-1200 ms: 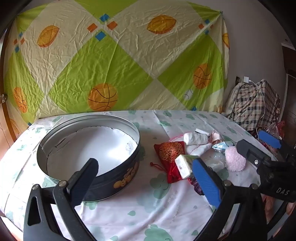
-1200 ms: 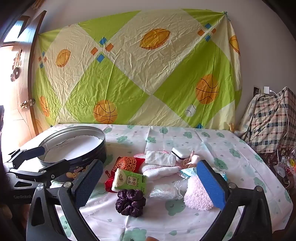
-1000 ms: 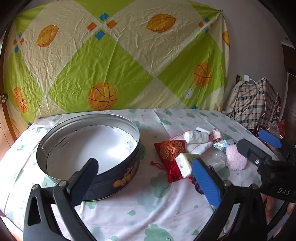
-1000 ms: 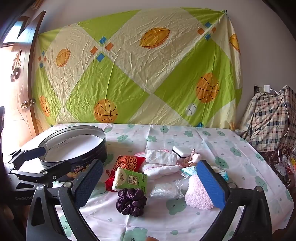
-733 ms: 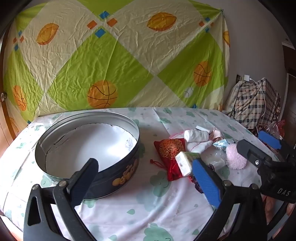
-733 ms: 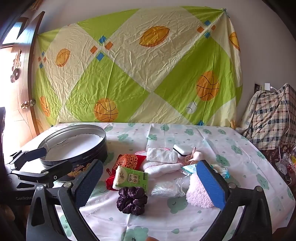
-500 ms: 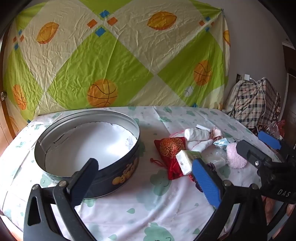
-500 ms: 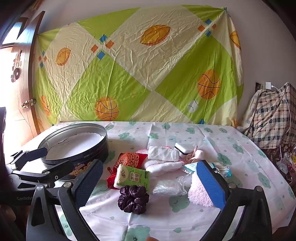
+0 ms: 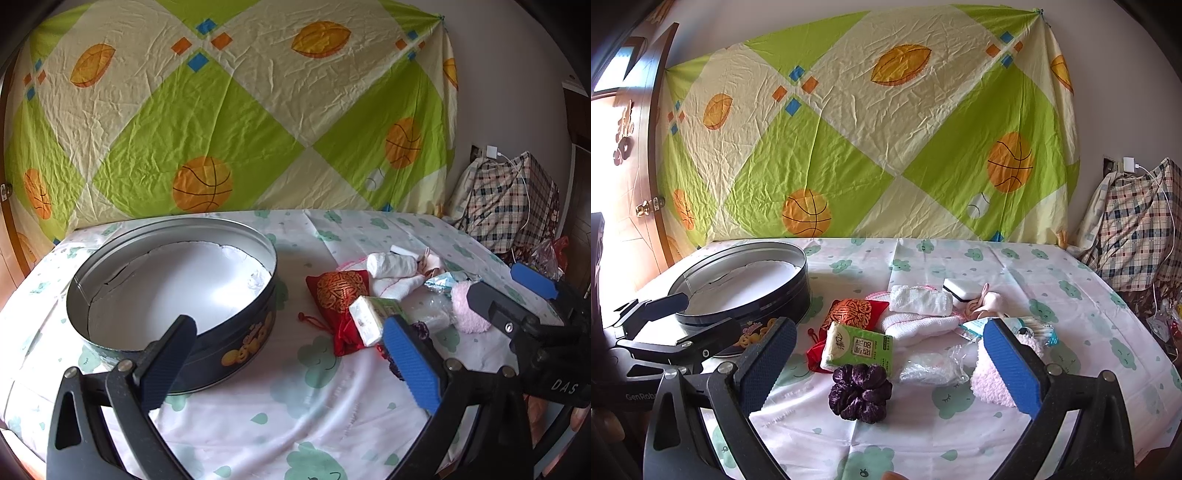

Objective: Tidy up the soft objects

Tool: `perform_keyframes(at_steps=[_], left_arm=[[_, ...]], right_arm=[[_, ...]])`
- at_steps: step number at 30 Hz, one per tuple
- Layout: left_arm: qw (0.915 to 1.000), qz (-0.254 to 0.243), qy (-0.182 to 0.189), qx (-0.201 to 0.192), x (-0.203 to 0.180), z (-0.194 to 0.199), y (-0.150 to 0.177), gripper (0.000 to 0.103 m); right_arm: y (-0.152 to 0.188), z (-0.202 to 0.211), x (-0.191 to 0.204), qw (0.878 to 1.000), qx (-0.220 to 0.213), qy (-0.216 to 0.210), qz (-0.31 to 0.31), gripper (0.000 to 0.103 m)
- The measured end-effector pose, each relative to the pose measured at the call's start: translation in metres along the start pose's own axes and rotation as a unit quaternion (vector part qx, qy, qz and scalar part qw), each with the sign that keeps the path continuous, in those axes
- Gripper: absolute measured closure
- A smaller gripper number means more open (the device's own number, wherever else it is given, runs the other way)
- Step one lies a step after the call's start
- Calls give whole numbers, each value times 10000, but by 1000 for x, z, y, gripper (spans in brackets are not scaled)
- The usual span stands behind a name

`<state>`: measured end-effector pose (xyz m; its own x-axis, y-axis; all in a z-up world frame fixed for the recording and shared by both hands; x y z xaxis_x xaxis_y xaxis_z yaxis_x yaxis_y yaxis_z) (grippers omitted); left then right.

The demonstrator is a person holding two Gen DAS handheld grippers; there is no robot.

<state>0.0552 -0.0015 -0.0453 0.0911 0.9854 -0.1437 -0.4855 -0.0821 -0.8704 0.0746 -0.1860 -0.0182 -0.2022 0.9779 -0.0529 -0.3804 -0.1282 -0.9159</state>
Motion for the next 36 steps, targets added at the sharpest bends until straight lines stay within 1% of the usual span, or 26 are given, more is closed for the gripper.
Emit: perform_keyframes(at_steps=[11, 18, 30, 36], left_arm=[[10000, -17, -5, 25, -2, -2, 0, 0], [10000, -49, -16, 71, -4, -5, 2, 0], [9999, -76, -9, 102, -7, -7, 3, 0], [9998, -116, 6, 179, -13, -11, 7, 0]], right_arm=[[-2, 0, -1, 10000, 16, -1, -5, 1], [13, -4, -1, 10000, 60, -9, -61, 1], [12, -6, -4, 9999, 100, -12, -95, 1], [16, -8, -9, 9997, 159, -8, -163, 1]])
Point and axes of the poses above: each gripper's, at about its wrist camera, not at the fingertips, and z roughly against the way its jaws point, x to its left, y to its underside, the point moved 6 cm from there along -z, roughly the way its jaws point, and after that the axes turned 9 degrees about y, right-handed, at the moved point
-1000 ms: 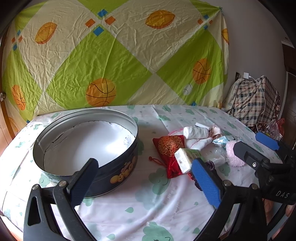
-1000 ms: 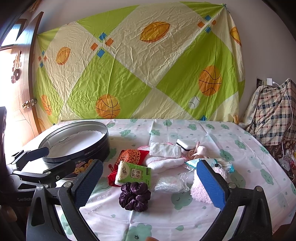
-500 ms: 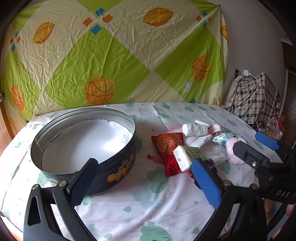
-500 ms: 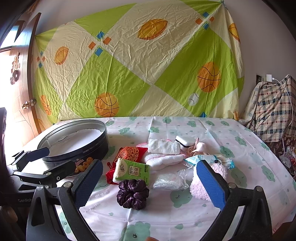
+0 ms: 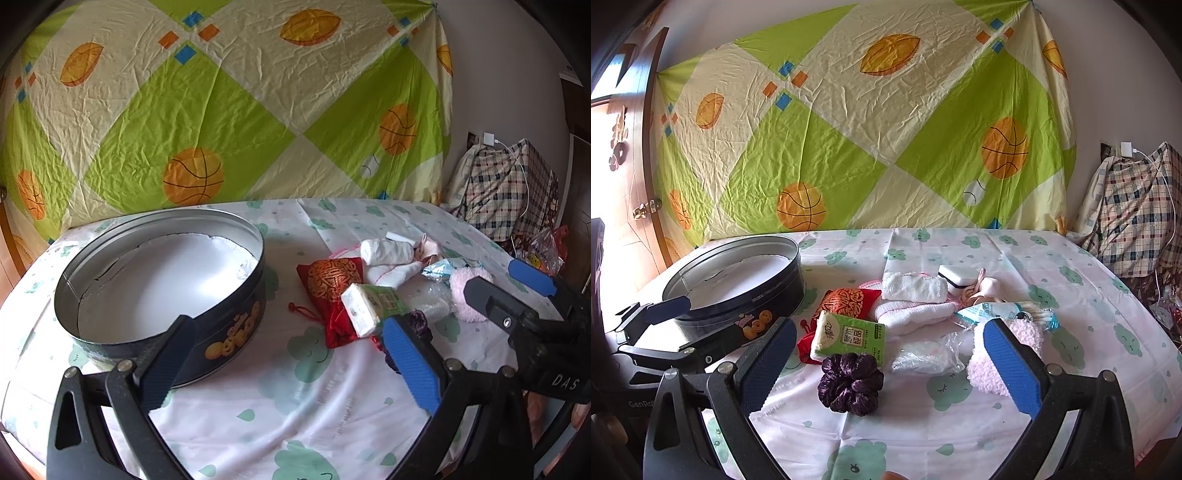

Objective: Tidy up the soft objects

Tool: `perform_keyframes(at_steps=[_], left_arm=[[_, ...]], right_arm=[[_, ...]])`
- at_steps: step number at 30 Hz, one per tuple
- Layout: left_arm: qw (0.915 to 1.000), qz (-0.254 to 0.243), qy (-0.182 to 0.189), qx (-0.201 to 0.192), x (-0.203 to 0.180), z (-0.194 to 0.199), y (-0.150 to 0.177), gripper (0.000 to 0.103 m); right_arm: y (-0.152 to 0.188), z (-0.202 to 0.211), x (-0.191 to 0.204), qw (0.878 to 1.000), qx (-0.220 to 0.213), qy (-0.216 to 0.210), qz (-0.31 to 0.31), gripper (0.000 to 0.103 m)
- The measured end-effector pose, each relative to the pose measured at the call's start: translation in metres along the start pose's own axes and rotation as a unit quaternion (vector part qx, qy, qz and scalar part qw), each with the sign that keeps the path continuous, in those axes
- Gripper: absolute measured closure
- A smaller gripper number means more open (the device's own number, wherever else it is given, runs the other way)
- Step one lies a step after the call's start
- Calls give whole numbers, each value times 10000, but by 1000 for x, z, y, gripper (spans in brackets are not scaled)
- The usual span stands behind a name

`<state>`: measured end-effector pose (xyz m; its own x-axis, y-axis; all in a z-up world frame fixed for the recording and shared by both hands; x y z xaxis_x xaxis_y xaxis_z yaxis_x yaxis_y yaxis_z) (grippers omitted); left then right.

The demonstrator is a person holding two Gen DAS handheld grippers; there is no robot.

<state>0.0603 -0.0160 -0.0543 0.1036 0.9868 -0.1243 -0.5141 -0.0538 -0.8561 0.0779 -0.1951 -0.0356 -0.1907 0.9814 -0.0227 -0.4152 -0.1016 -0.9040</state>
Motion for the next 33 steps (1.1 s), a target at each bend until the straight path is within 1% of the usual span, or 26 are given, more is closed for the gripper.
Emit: perform_keyframes(at_steps=[6, 11, 21, 23, 25, 28, 29, 30, 32, 33], left_arm=[[10000, -23, 13, 57, -3, -5, -1, 0], [9999, -52, 62, 131, -11, -12, 0, 0], [9985, -268, 350, 336, -46, -36, 9, 1], [9977, -285, 459, 417, -53, -42, 12, 1], [9970, -308, 524, 481, -60, -49, 14, 2], [9951, -314, 646, 681, -68, -61, 20, 7], [9945, -276, 693, 736, -70, -64, 21, 12], [9938, -234, 741, 795, -71, -67, 22, 20], [9924, -259, 786, 906, -76, -74, 25, 33], [9914, -285, 794, 1005, -78, -78, 26, 33]], right_arm=[[-1, -2, -6, 10000, 57, 12, -64, 1], [2, -7, -19, 9998, 111, 110, -157, 1], [14, -24, -74, 9963, 271, 543, -600, 1], [18, -28, -83, 9953, 330, 593, -692, 1], [20, -31, -90, 9944, 361, 645, -753, 1], [21, -35, -96, 9938, 358, 767, -722, 1], [21, -37, -98, 9937, 350, 801, -701, 1], [21, -39, -99, 9935, 367, 839, -682, 1], [21, -47, -102, 9928, 431, 907, -652, 1], [21, -51, -103, 9923, 479, 956, -626, 1]])
Point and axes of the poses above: each gripper's, at about its wrist camera, not at the fingertips, and z roughly against the way its jaws point, x to its left, y to its underside, the point moved 6 cm from there along -z, roughly the way its jaws point, and after that the axes turned 9 degrees about y, right-handed, at the moved point
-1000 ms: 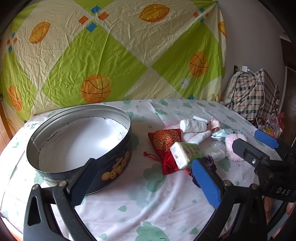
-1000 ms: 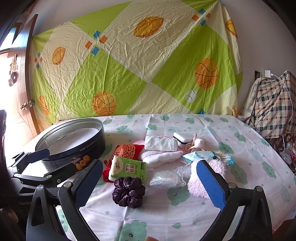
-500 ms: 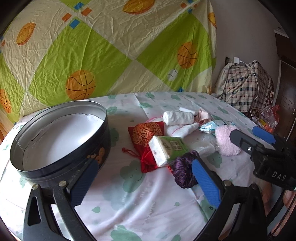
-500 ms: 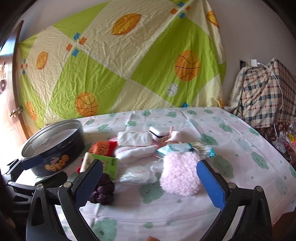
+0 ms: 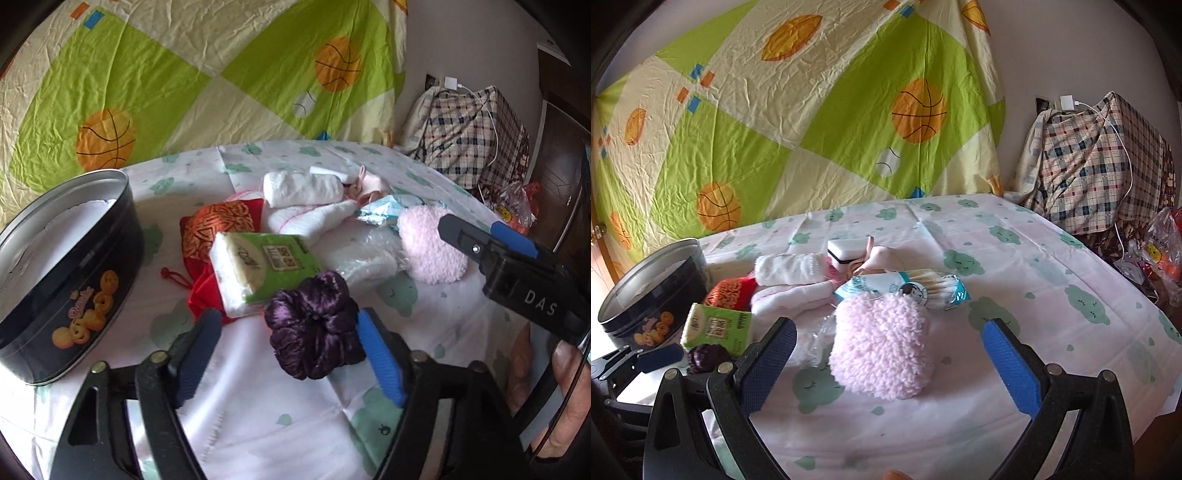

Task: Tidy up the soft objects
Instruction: 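Grasp the purple scrunchie with the left tool while the right tool grasps the pink fuzzy puff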

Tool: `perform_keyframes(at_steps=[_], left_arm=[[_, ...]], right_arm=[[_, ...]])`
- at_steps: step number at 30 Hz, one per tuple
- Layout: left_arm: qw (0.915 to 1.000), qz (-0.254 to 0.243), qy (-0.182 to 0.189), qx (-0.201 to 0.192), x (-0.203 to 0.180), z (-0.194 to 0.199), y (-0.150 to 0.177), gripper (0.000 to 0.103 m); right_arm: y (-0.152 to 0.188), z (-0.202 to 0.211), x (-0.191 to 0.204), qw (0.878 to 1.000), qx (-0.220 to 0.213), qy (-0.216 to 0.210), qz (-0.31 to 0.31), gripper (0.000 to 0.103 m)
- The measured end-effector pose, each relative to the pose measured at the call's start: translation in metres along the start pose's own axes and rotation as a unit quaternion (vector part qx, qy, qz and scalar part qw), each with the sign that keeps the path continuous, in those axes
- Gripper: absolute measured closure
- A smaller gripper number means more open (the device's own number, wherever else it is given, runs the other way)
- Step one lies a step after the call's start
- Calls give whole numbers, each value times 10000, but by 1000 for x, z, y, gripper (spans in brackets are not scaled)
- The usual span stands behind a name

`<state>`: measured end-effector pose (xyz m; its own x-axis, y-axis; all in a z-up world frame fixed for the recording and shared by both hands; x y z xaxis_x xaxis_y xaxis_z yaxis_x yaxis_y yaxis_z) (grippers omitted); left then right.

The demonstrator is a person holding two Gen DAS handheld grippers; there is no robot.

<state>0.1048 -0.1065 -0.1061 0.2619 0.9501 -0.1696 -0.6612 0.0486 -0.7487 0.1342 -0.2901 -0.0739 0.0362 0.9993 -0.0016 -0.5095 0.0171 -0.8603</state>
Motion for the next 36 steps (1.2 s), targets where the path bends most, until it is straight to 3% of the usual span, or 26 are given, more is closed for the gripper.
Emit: perform_keyframes(at_steps=[5, 7, 9, 11, 14, 17, 32, 36], left_arm=[[9997, -80, 118, 219, -7, -11, 0, 34], [9994, -100, 181, 288, -9, -15, 0, 41], [9989, -114, 289, 360, -9, -17, 1, 55], [9982, -111, 450, 390, -10, -17, 3, 63], [9976, -159, 557, 371, -12, -16, 3, 68], [9974, -157, 647, 287, -12, -13, 4, 71], [9943, 88, 930, -514, 1, 15, -1, 71], [9935, 100, 854, -751, 6, 23, -2, 71]], right_arm=[[-1, -19, 2, 9989, 324, 243, 240, 1], [2, -28, 4, 9979, 570, 157, 277, 11], [6, -34, 4, 9964, 776, 166, 307, 32], [9, -38, 7, 9954, 881, 106, 359, 42], [10, -37, 8, 9958, 841, 4, 364, 61], [8, -30, 12, 9970, 624, -47, 447, 70], [-6, 3, 7, 9986, -453, -233, 138, 71], [-7, 9, 3, 9976, -663, -192, 20, 71]])
Point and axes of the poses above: each gripper's, at about its wrist camera, not at the fingertips, and z roughly against the way its jaws point, x to its left, y to its underside, the point moved 6 cm from there along -z, roughly the way its jaws point, and after that the axes turned 9 degrees about y, right-handed, at the moved point
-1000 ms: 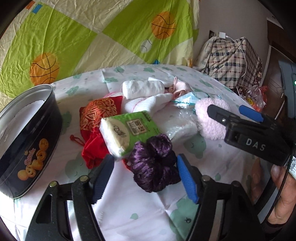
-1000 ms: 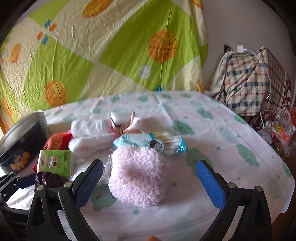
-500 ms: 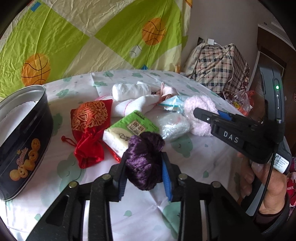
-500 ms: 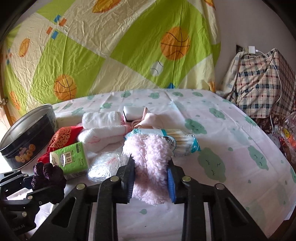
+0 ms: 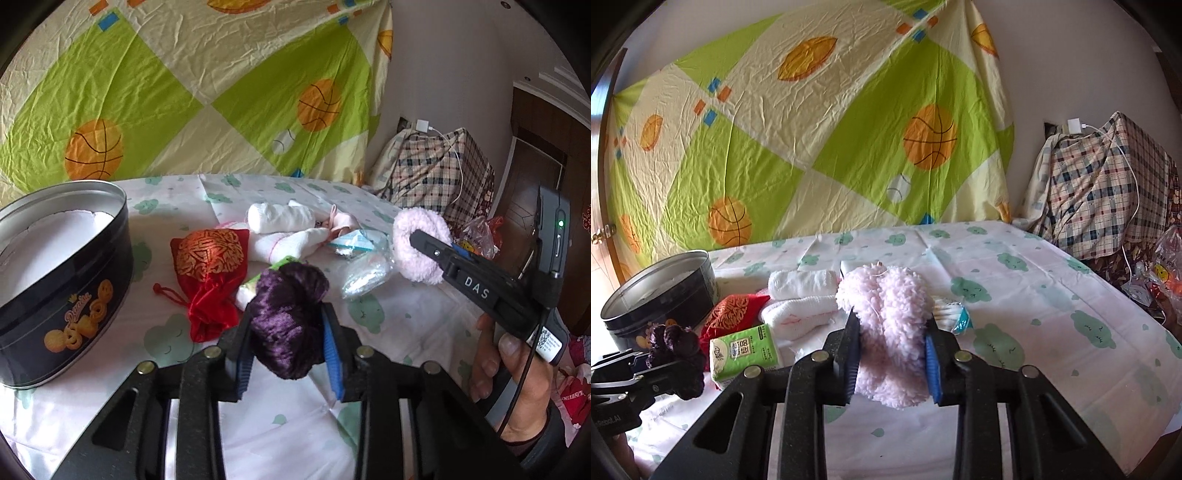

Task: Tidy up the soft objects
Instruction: 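Lift and carry the scrunchie and puff in both tools over the black tin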

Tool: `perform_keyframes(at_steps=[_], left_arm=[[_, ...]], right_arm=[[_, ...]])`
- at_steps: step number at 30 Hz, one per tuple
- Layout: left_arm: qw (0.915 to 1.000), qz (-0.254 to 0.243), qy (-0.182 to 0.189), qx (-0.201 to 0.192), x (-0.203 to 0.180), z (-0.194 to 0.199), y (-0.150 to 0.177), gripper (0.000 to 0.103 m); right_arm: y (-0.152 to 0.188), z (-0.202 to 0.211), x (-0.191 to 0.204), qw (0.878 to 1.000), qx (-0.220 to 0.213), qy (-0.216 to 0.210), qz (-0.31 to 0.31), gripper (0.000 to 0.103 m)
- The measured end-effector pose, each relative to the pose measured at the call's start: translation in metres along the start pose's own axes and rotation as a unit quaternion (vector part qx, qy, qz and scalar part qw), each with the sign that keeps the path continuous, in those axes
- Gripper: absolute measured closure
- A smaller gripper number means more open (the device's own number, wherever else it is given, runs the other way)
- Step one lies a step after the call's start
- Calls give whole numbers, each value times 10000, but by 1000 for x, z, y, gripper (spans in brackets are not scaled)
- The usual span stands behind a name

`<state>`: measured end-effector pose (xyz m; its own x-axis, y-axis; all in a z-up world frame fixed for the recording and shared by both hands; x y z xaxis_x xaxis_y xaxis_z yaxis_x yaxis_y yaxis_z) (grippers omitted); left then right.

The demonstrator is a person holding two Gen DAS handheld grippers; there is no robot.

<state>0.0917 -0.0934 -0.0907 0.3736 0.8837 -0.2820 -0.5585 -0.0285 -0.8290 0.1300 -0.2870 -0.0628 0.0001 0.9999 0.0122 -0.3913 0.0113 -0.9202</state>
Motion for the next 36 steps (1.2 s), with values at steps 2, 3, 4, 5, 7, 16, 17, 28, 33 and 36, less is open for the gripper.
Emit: perform_keyframes(at_steps=[2, 3, 4, 5, 7, 16, 17, 28, 33, 36], left_arm=[[9999, -69, -70, -114, 1, 4, -1, 71], [9998, -77, -81, -152, 2, 6, 0, 71], [9998, -64, -89, -184, 4, 7, -1, 71], [9997, -51, -103, -208, 5, 8, -1, 71], [9996, -24, -110, -246, 8, 10, -2, 71], [9983, -74, -325, -470, 18, 25, 0, 71], [9981, -73, -352, -498, 20, 27, 0, 71], [9955, -74, -570, -749, 34, 43, -2, 71], [9939, -62, -683, -868, 42, 52, -2, 71], [9929, -80, -745, -929, 45, 56, -2, 71]], right_arm=[[-1, 3, -2, 9999, -109, 25, -71, 71], [-1, 4, -2, 9999, -145, 33, -84, 71], [-1, 4, -2, 9999, -153, 28, -74, 71], [-1, 4, 0, 9999, -149, 19, -31, 71], [-1, 4, 4, 9999, -148, -42, 58, 71], [5, 9, 30, 9986, -99, -482, 206, 71], [6, 10, 34, 9984, -109, -500, 252, 71], [11, 15, 65, 9970, -58, -693, 341, 71], [13, 19, 85, 9955, -62, -830, 453, 71], [15, 22, 96, 9946, -77, -904, 497, 71]])
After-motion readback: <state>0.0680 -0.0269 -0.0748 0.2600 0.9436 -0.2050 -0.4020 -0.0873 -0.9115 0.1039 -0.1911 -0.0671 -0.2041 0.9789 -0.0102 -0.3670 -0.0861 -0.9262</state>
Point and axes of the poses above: each gripper's, at about its wrist camera, not at the fingertips, and z roughly against the way its jaws point, x to its left, y to its underside, the point moved 6 cm from there along -z, roughly the way its jaws point, and after that the axes turned 9 degrees about y, right-handed, at the moved point
